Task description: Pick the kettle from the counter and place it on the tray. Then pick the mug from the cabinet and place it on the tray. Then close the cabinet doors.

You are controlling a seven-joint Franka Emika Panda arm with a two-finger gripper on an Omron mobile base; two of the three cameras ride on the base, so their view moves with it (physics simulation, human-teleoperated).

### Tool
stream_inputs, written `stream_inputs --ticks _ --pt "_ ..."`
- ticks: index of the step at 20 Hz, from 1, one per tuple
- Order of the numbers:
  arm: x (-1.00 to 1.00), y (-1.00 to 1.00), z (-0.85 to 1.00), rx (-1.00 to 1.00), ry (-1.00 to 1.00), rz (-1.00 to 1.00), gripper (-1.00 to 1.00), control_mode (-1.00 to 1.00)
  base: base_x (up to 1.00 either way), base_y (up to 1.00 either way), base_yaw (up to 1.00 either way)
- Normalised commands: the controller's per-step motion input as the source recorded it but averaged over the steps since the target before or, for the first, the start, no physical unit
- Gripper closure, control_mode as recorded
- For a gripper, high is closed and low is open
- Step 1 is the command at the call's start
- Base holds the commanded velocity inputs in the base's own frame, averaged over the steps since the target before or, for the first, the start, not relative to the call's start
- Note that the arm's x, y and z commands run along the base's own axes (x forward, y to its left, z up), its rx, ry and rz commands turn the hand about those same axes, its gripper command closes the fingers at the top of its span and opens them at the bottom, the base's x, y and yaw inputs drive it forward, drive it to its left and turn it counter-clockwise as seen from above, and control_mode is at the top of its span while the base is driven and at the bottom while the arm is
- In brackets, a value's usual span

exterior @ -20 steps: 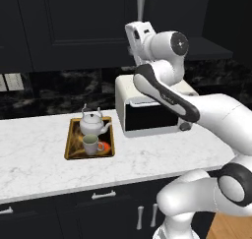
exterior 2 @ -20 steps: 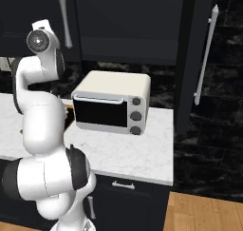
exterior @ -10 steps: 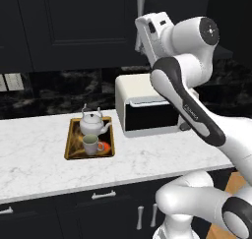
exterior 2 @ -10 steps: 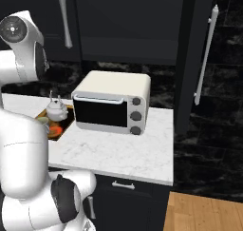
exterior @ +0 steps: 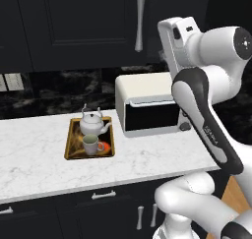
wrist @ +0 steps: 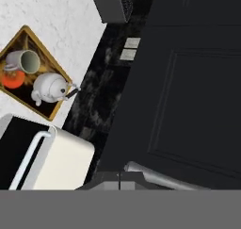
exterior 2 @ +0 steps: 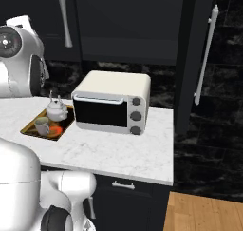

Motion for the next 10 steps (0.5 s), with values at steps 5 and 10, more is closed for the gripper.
stream_inputs --ticks 5,10 --pt "-0.98 -0.63 -0.02 0.07 -0.02 -0.05 1.0 -1.0 0.0 0.0 0.0" --pt "-1.0 -0.99 0.0 0.17 -0.05 -0.06 1.0 -1.0 0.0 0.0 0.0"
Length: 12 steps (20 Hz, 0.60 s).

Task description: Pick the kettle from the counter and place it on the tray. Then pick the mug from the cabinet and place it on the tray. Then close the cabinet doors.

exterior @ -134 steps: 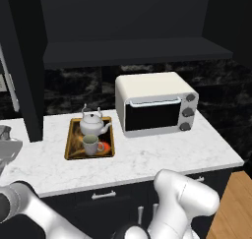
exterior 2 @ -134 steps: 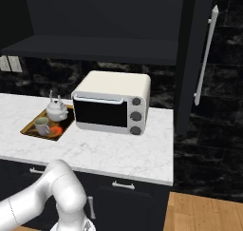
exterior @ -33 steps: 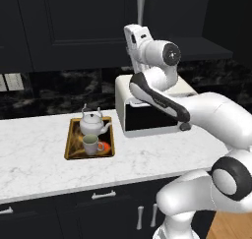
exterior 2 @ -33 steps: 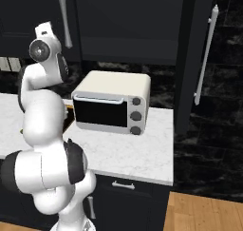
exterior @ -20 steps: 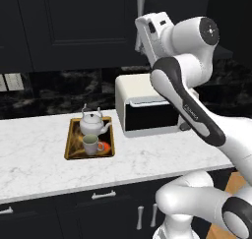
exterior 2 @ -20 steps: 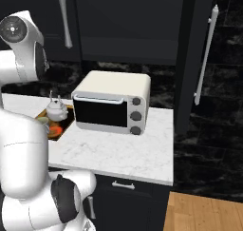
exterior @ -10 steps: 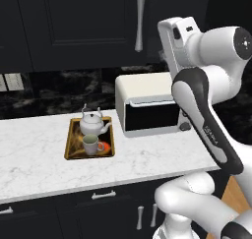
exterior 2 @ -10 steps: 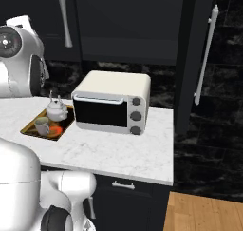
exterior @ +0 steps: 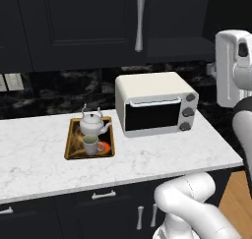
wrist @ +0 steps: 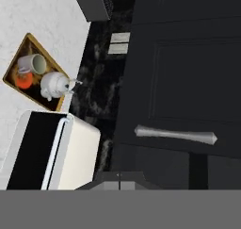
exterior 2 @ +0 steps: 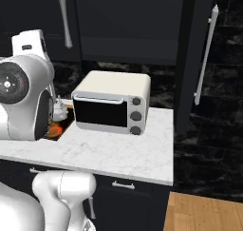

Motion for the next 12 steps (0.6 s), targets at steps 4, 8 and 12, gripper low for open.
stream_inputs --ticks 4,8,12 --pt "-0.9 -0.81 -0.07 0.09 -0.03 -0.03 1.0 -1.0 0.0 0.0 0.0" --pt "-0.64 -0.41 -0.11 0.0 -0.02 -0.07 1.0 -1.0 0.0 0.0 0.0" --pt "-0.61 -0.54 0.0 0.05 -0.03 -0.08 1.0 -1.0 0.0 0.0 0.0"
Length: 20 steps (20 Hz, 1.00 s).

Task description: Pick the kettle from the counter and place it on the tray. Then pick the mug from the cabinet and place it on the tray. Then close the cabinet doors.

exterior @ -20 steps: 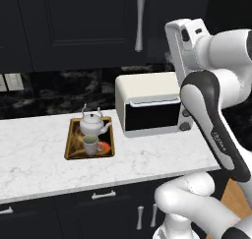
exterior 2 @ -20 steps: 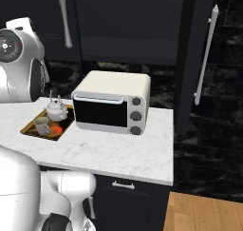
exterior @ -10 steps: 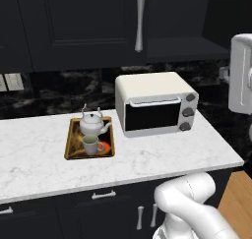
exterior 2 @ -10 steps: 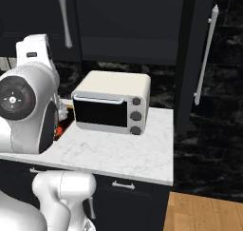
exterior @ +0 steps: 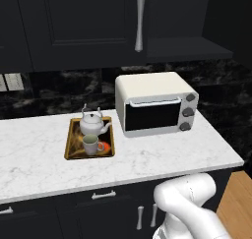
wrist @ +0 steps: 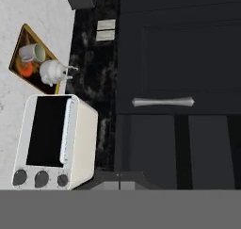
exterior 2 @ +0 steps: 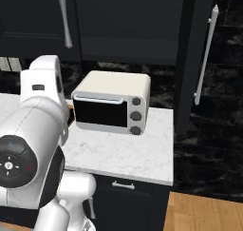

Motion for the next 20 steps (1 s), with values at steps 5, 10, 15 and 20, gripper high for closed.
stream_inputs --ticks 5,10,15,20 --pt "-0.52 -0.97 -0.01 0.06 -0.02 -0.12 1.0 -1.0 0.0 0.0 0.0" --pt "-0.26 -0.67 -0.1 0.0 -0.07 -0.01 1.0 -1.0 0.0 0.0 0.0" --pt "-0.56 -0.62 0.0 0.0 -0.14 0.0 1.0 -1.0 0.0 0.0 0.0" --pt "-0.08 -0.58 -0.06 0.0 -0.03 0.0 1.0 -1.0 0.0 0.0 0.0"
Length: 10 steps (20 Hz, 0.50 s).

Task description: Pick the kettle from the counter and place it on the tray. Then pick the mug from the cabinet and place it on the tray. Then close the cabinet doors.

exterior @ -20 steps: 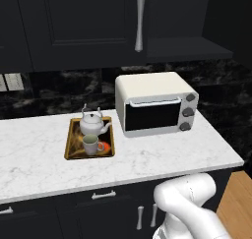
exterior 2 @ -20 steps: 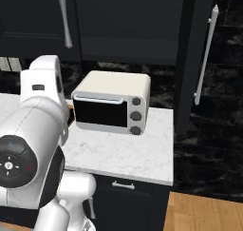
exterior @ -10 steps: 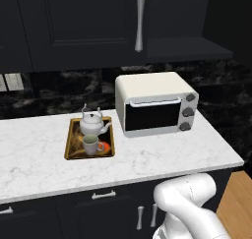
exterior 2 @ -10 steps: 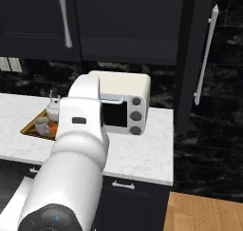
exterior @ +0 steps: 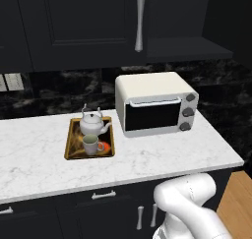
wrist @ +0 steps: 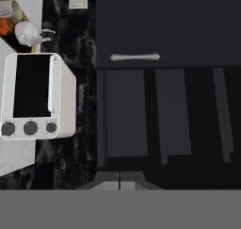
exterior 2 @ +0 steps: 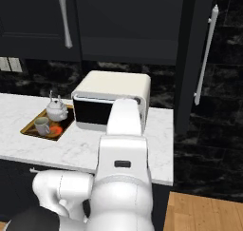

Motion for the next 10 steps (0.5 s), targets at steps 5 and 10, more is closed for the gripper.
stream_inputs --ticks 5,10 --pt "0.0 -0.64 -0.15 0.0 0.0 0.0 1.0 -1.0 0.0 0.0 0.0" --pt "0.12 -0.72 -0.22 0.0 0.0 0.0 1.0 -1.0 0.0 0.0 0.0"
